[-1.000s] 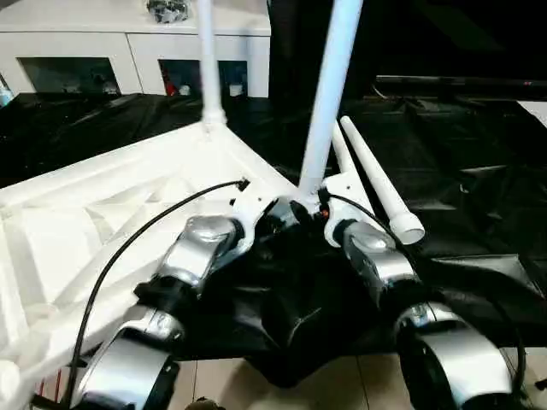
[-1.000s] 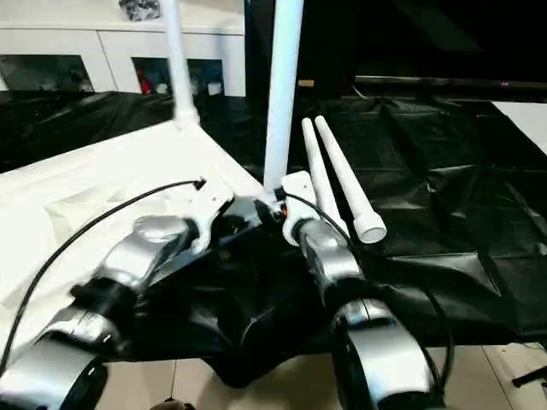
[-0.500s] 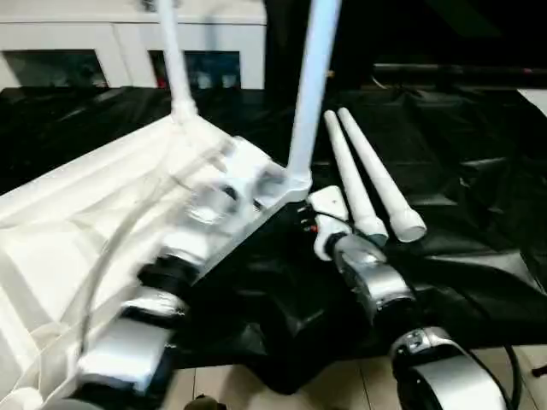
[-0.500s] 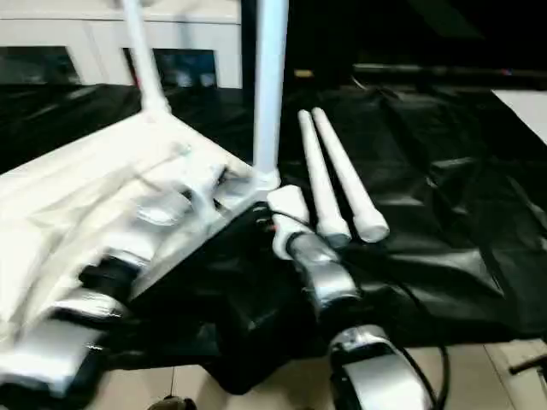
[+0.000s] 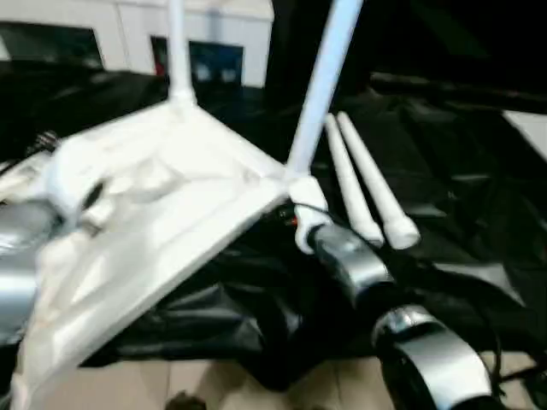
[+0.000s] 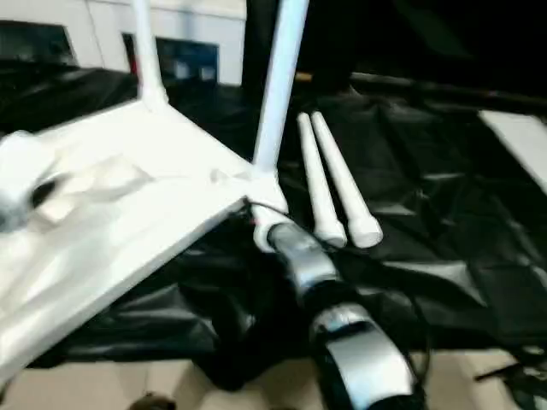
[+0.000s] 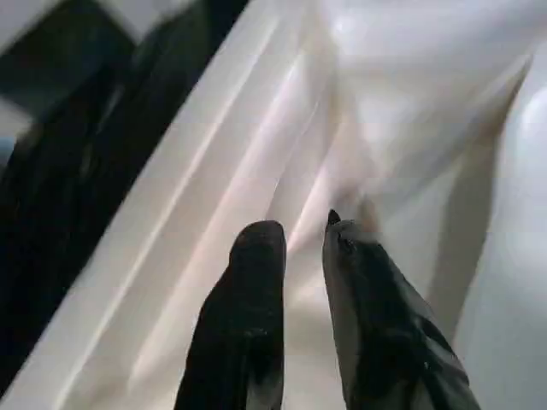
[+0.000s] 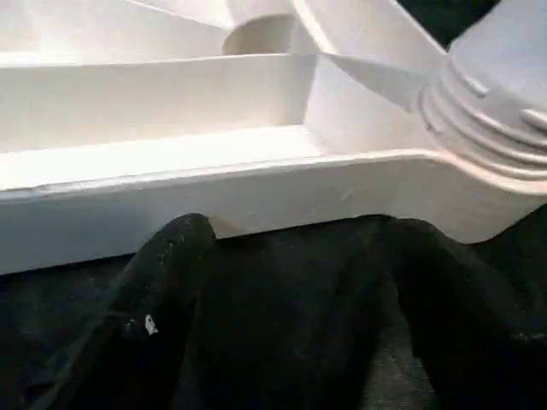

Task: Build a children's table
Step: Rotate table base

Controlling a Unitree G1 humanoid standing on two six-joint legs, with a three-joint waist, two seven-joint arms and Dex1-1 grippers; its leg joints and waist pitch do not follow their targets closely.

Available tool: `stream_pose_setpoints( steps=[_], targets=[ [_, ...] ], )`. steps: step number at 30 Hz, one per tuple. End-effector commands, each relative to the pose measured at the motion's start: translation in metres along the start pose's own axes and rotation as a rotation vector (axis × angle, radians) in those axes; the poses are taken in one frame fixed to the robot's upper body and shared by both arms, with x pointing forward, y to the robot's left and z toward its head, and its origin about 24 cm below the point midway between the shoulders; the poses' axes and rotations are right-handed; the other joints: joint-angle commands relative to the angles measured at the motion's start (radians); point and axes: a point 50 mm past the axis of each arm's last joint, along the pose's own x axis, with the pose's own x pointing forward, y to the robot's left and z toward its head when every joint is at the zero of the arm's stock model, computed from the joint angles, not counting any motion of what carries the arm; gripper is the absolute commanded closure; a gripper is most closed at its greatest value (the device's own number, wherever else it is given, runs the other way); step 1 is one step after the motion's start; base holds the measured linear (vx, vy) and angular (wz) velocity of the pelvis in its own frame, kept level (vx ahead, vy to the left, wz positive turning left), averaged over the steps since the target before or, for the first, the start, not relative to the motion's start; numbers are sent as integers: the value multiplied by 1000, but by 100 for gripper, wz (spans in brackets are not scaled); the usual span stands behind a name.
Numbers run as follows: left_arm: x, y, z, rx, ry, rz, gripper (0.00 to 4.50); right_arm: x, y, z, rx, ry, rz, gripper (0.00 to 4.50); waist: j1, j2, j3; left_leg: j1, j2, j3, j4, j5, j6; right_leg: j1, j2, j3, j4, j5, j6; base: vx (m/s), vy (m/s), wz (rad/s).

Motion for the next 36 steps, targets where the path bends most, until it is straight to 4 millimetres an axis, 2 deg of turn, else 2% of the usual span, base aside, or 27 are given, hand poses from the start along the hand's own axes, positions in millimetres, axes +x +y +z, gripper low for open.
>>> stream_pose_setpoints(
  steps=[1,2,5,7,8,9,11,14,15,16,17,18,22,23,24,28,30,33,34,35,36],
  targets=[
    [-7,5,-3,5,36,26,356,0,-3,2,4,-1,-12,91,0,36,-63,33,10,2,-69,-229,-62,33,-38,36,-50,-87,-163,0,0,0],
    [-10,8,-9,16,78,40,356,1,-2,2,5,4,-11,91,2,34,-63,33,9,1,-68,-250,-69,32,-39,38,-50,-99,-156,0,0,0],
    [-21,8,-26,37,211,19,394,2,1,0,8,19,-2,91,2,32,-59,33,7,-1,-70,-287,-77,28,-39,39,-52,-134,-155,0,0,0],
    [-22,8,-33,44,255,18,403,3,2,-1,8,24,-1,91,3,37,-58,33,7,-4,-71,-306,-82,27,-39,40,-54,-149,-156,0,0,0],
    [-22,8,-40,60,296,10,415,3,2,-2,18,29,0,91,5,37,-58,37,7,-4,-70,-325,-84,22,-38,40,-56,-159,-156,0,0,0],
    [-22,7,-44,69,320,5,425,3,2,-3,24,32,1,91,6,36,-56,34,6,-6,-72,-339,-85,24,-38,40,-57,-177,-153,0,0,0],
    [-19,0,-56,68,366,-63,443,2,2,-6,42,48,2,128,8,36,-56,35,5,-8,-72,-360,-86,22,-39,41,-61,-202,-151,0,0,0],
    [-13,-18,-60,21,342,-199,450,2,3,-10,69,68,15,137,14,40,-58,38,5,-11,-73,-370,-94,20,-40,40,-60,-198,-156,0,0,0],
    [-13,-18,-60,21,342,-199,450,2,3,-10,69,68,15,148,16,41,-58,35,6,-13,-74,-373,-97,23,-40,40,-58,-184,-159,0,0,0],
    [-13,-31,-59,7,331,-296,450,2,5,-13,81,79,30,160,19,48,-58,38,5,-14,-74,-383,-100,21,-40,39,-57,-185,-161,0,0,0],
    [-14,-34,-58,4,327,-322,450,3,6,-13,81,82,33,169,19,42,-59,38,5,-13,-73,-399,-99,22,-39,39,-58,-190,-164,0,0,0],
    [-16,-45,-56,-10,314,-401,450,3,8,-15,83,89,44,176,20,45,-60,38,6,-14,-73,-398,-101,22,-41,40,-56,-188,-168,0,0,0],
    [-22,-75,-40,-30,213,-623,450,4,11,-16,83,96,54,213,20,41,-58,35,6,-13,-74,-388,-105,25,-41,39,-55,-189,-171,0,0,0],
    [-25,-88,-32,-37,156,-722,450,4,12,-15,80,95,62,218,18,39,-57,35,6,-12,-74,-391,-105,24,-40,39,-57,-193,-169,0,0,0],
    [-27,-95,-28,-38,127,-776,450,5,13,-15,79,92,71,225,22,41,-58,37,5,-12,-73,-392,-104,24,-41,40,-58,-199,-167,0,0,0],
    [-32,-118,-13,-28,19,-987,450,6,18,-12,72,84,115,261,20,37,-61,33,3,-11,-71,-370,-103,28,-40,39,-55,-189,-160,0,0,0],
    [-33,-123,-7,-27,-9,-1042,450,7,20,-11,67,81,130,268,19,37,-62,32,3,-10,-71,-358,-103,30,-39,39,-52,-177,-163,0,0,0],
    [-23,-129,7,-25,-73,-1056,450,8,22,-9,60,74,142,304,18,37,-64,31,3,-8,-69,-320,-103,33,-39,39,-48,-135,-167,0,0,0],
    [-18,-129,11,-24,-94,-1040,450,8,23,-8,60,72,145,310,17,38,-65,31,1,-7,-68,-308,-102,34,-37,39,-48,-127,-165,0,0,0],
    [-9,-129,17,-22,-114,-1009,450,8,24,-7,59,70,147,316,18,42,-66,32,1,-7,-67,-306,-103,34,-38,41,-48,-122,-167,0,0,0],
    [0,-128,21,-15,-129,-966,450,9,24,-6,57,69,147,324,20,42,-66,34,1,-6,-66,-307,-102,33,-37,40,-50,-126,-165,0,0,0]
  ],
)
